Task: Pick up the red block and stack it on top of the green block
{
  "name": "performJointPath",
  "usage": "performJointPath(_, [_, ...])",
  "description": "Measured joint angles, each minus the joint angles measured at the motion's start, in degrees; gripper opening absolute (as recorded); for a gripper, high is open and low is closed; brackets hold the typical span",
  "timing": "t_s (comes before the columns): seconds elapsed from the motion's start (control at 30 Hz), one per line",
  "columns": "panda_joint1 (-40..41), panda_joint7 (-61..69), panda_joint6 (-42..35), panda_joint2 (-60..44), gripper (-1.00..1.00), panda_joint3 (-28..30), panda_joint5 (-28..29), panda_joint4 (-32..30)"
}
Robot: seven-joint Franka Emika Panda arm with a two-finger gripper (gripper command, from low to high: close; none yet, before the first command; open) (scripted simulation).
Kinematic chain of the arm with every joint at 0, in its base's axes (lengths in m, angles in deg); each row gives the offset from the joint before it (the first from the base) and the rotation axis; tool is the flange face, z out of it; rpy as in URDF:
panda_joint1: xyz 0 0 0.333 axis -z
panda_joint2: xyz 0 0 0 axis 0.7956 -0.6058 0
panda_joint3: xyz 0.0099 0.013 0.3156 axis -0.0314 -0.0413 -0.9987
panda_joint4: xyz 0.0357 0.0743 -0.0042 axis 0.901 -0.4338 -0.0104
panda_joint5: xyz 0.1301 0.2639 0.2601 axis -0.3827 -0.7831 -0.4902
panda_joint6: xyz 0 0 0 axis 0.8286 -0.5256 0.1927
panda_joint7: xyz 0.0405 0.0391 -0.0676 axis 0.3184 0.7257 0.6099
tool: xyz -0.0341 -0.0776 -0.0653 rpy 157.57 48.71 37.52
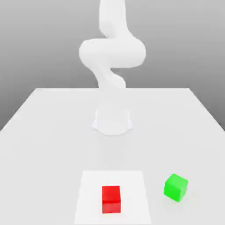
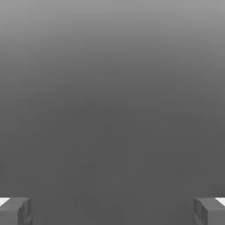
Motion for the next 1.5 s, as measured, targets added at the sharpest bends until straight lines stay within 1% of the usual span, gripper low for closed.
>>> performJointPath(0.73, [-0.54, 3.57, 20.93, -46.05, 0.0, 0.89, -0.37, -14.26])
performJointPath(0.93, [-0.24, 4.03, 30.64, -58.54, 0.0, 0.51, -0.79, -13.43])
performJointPath(0.97, [-0.22, 4.07, 31.54, -59.61, -1.0, 0.48, -0.85, -13.28])
performJointPath(1.2, [-0.16, 3.95, 31.33, -59.38, -1.0, 0.43, -0.71, -13.32])
performJointPath(1.37, [-0.2, 3.61, 23.62, -50.29, -1.0, 0.54, -0.28, -14.69])
performJointPath(1.5, [-4.53, -3.72, 20.62, -46.34, -1.0, -2.84, -0.69, -15.63])
